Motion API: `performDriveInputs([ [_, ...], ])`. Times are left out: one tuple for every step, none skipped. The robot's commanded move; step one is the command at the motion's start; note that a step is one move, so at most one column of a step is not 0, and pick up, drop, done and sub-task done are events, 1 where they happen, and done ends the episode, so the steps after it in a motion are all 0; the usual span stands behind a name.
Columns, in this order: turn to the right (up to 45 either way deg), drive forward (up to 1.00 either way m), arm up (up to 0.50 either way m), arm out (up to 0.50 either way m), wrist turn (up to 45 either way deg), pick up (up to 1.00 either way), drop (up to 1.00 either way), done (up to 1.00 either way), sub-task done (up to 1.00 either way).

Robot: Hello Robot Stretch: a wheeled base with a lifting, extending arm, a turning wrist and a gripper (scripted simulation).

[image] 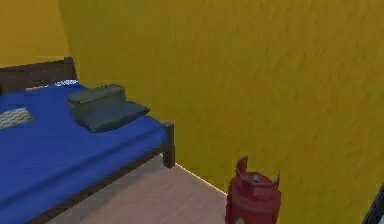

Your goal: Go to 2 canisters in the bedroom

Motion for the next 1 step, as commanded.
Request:
performDriveInputs([
  [21.0, 0.00, 0.00, 0.00, 0.0, 0.00, 0.00, 0.00, 0.00],
])
